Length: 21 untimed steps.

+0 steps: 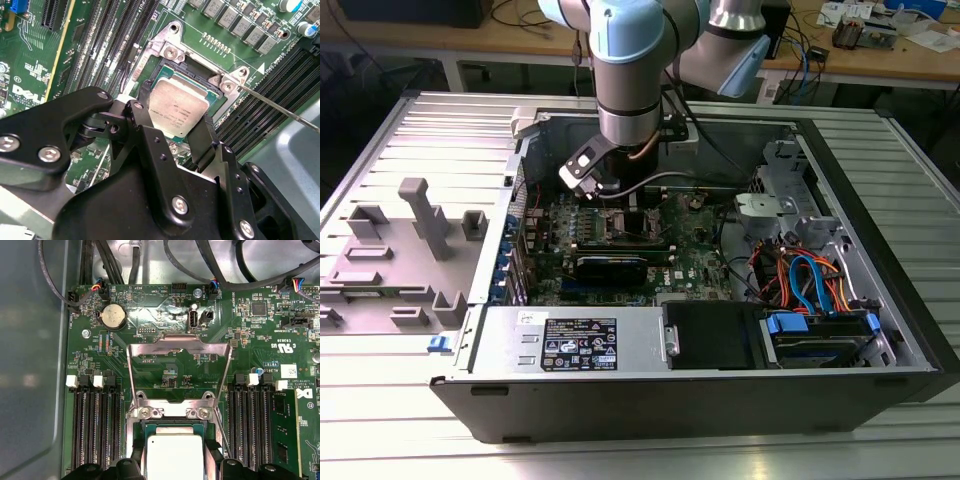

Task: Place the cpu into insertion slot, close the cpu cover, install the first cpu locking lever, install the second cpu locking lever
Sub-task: 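Place the cpu into insertion slot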

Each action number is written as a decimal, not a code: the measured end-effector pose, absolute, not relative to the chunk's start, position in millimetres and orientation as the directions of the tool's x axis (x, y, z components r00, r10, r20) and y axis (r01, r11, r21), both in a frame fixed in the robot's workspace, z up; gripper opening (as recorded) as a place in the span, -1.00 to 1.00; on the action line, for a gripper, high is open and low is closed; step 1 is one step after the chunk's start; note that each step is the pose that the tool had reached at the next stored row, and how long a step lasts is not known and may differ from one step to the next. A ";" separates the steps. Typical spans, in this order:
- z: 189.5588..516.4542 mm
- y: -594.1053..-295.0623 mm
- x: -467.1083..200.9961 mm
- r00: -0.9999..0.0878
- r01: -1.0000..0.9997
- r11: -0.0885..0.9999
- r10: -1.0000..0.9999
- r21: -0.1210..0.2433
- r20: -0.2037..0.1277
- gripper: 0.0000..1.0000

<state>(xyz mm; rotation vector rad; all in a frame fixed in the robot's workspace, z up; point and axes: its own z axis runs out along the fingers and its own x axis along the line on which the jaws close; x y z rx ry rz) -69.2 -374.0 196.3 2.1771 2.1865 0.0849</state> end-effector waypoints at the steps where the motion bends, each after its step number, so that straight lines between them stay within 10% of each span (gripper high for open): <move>1: 195.9 -373.8 -69.2 -0.004 0.997 0.004 1.000 0.078 0.001 0.11; 21: 198.2 -370.6 -68.8 -0.003 0.997 0.003 1.000 0.078 0.002 0.23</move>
